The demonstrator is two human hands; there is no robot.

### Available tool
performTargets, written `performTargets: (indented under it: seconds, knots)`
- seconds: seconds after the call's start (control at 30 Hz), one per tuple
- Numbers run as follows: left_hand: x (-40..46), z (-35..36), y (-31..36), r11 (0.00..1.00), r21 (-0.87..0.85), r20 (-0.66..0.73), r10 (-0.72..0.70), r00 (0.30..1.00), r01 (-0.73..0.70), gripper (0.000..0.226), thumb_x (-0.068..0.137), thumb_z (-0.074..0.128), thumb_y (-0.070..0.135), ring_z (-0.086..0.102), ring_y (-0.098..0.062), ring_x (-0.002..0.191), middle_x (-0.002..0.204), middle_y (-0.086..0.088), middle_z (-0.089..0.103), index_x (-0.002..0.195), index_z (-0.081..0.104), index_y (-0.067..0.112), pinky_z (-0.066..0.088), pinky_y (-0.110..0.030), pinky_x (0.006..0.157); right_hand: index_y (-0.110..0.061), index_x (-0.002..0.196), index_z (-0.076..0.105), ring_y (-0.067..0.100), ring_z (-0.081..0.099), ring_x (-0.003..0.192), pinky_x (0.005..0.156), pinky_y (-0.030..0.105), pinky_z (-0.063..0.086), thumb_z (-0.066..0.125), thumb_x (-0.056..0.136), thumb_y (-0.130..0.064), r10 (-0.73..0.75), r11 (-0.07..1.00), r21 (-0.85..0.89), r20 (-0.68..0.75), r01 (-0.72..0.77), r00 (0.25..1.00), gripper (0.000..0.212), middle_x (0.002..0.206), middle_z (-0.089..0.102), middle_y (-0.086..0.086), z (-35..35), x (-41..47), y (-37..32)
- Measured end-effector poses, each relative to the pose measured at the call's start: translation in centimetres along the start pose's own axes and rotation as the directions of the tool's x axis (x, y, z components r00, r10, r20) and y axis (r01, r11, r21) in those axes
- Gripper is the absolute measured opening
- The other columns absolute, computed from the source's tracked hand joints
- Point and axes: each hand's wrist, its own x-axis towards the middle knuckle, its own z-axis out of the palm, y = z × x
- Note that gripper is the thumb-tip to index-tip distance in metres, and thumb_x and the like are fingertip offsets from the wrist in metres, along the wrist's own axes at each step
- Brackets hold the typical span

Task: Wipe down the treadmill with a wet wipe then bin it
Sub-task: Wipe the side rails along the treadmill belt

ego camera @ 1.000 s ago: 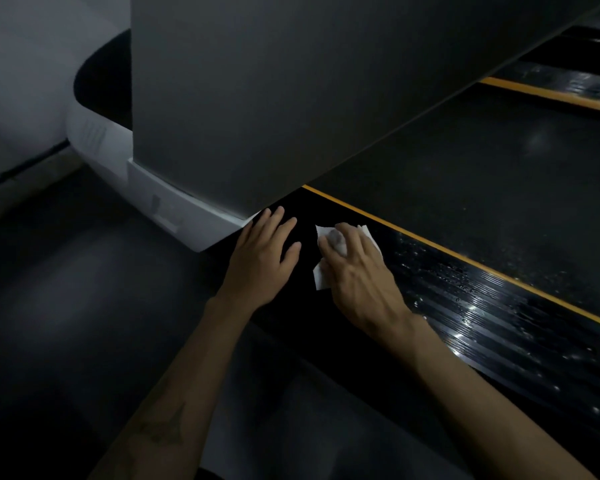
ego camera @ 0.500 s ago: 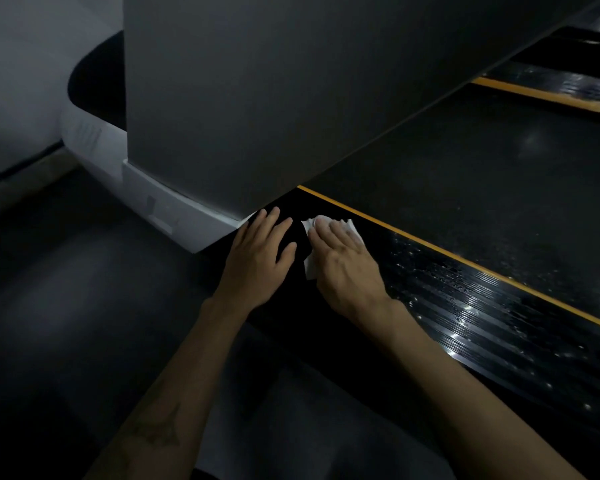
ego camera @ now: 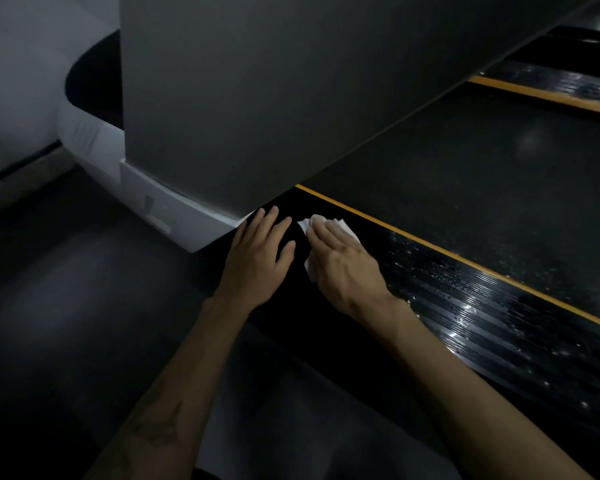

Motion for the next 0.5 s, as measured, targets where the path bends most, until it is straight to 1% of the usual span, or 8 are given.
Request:
performTargets:
  seconds: [0.07, 0.17, 0.23, 0.3, 0.33, 0.37, 0.43, 0.5]
  knots:
    - [0.0, 0.0, -0.1, 1.0, -0.005, 0.014, -0.005, 1.0, 0.005, 0.064, 0.101, 0.029, 0.049, 0.025, -0.026, 0.155, 0.163, -0.009, 0.038, 0.151, 0.049, 0.016, 0.014, -0.039, 0.125, -0.004, 0.155, 0.039, 0.024, 0.025, 0.155, 0.128, 0.039, 0.018, 0.011, 0.098, -0.038, -0.006, 1.0, -0.025, -0.004, 0.006, 1.0, 0.073, 0.164, 0.032, 0.015, -0.2, -1.7, 0.6]
    - [0.1, 0.0, -0.1, 1.0, -0.005, 0.015, -0.004, 1.0, 0.004, 0.064, 0.101, 0.028, 0.049, 0.026, -0.027, 0.155, 0.163, -0.009, 0.038, 0.151, 0.05, 0.016, 0.014, -0.039, 0.125, -0.002, 0.153, 0.043, 0.027, 0.03, 0.153, 0.128, 0.038, 0.016, 0.021, 0.103, -0.033, 0.091, 0.995, -0.032, -0.026, -0.092, 0.996, 0.063, 0.162, 0.036, 0.017, -0.3, -1.8, 1.6]
    - [0.2, 0.0, 0.0, 1.0, -0.017, 0.027, -0.005, 1.0, 0.005, 0.066, 0.099, 0.028, 0.05, 0.027, -0.028, 0.154, 0.163, -0.009, 0.039, 0.15, 0.051, 0.015, 0.016, -0.04, 0.125, 0.0, 0.153, 0.04, 0.028, 0.027, 0.154, 0.129, 0.041, 0.015, 0.01, 0.101, -0.036, 0.139, 0.99, -0.037, -0.008, -0.139, 0.99, 0.07, 0.162, 0.034, 0.019, 0.6, 0.2, 2.2]
    - [0.1, 0.1, 0.1, 1.0, -0.027, 0.041, -0.008, 0.999, 0.009, 0.067, 0.099, 0.027, 0.051, 0.026, -0.027, 0.155, 0.163, -0.009, 0.039, 0.15, 0.051, 0.015, 0.016, -0.04, 0.125, 0.0, 0.154, 0.036, 0.029, 0.023, 0.155, 0.127, 0.042, 0.017, 0.0, 0.096, -0.039, 0.121, 0.992, -0.023, 0.002, -0.121, 0.993, 0.078, 0.163, 0.033, 0.02, 1.0, 1.9, 1.9]
    - [0.1, 0.1, 0.1, 1.0, -0.025, 0.037, -0.006, 0.999, 0.006, 0.067, 0.099, 0.027, 0.05, 0.026, -0.027, 0.155, 0.163, -0.009, 0.039, 0.15, 0.051, 0.015, 0.015, -0.039, 0.125, 0.0, 0.154, 0.035, 0.028, 0.021, 0.156, 0.127, 0.041, 0.016, 0.001, 0.096, -0.039, 0.097, 0.995, -0.011, -0.001, -0.097, 0.995, 0.078, 0.164, 0.031, 0.02, 1.0, 2.0, 1.6]
    - [0.1, 0.0, 0.1, 1.0, -0.021, 0.031, 0.0, 1.0, 0.001, 0.066, 0.099, 0.027, 0.049, 0.027, -0.026, 0.155, 0.163, -0.009, 0.039, 0.15, 0.051, 0.014, 0.014, -0.039, 0.125, 0.0, 0.156, 0.034, 0.027, 0.019, 0.157, 0.129, 0.04, 0.013, 0.005, 0.099, -0.039, 0.066, 0.998, -0.006, 0.003, -0.066, 0.998, 0.074, 0.165, 0.028, 0.019, 0.7, 1.6, 1.3]
    - [0.2, 0.0, 0.1, 1.0, -0.022, 0.027, 0.009, 1.0, -0.008, 0.064, 0.1, 0.028, 0.048, 0.027, -0.023, 0.154, 0.162, -0.008, 0.04, 0.15, 0.051, 0.014, 0.015, -0.039, 0.126, -0.004, 0.158, 0.032, 0.023, 0.016, 0.157, 0.129, 0.033, 0.003, 0.024, 0.108, -0.034, 0.008, 1.0, 0.002, 0.017, -0.008, 1.0, 0.059, 0.167, 0.024, 0.014, -0.2, -0.5, 1.2]
    - [0.3, -0.1, 0.2, 1.0, -0.027, 0.027, 0.01, 1.0, -0.009, 0.063, 0.1, 0.029, 0.047, 0.029, -0.023, 0.154, 0.162, -0.008, 0.041, 0.149, 0.052, 0.014, 0.017, -0.041, 0.125, -0.006, 0.158, 0.034, 0.023, 0.02, 0.156, 0.127, 0.03, 0.003, 0.031, 0.109, -0.031, 0.031, 0.999, 0.029, -0.005, -0.031, 1.0, 0.055, 0.167, 0.025, 0.012, -0.7, -2.4, 1.9]
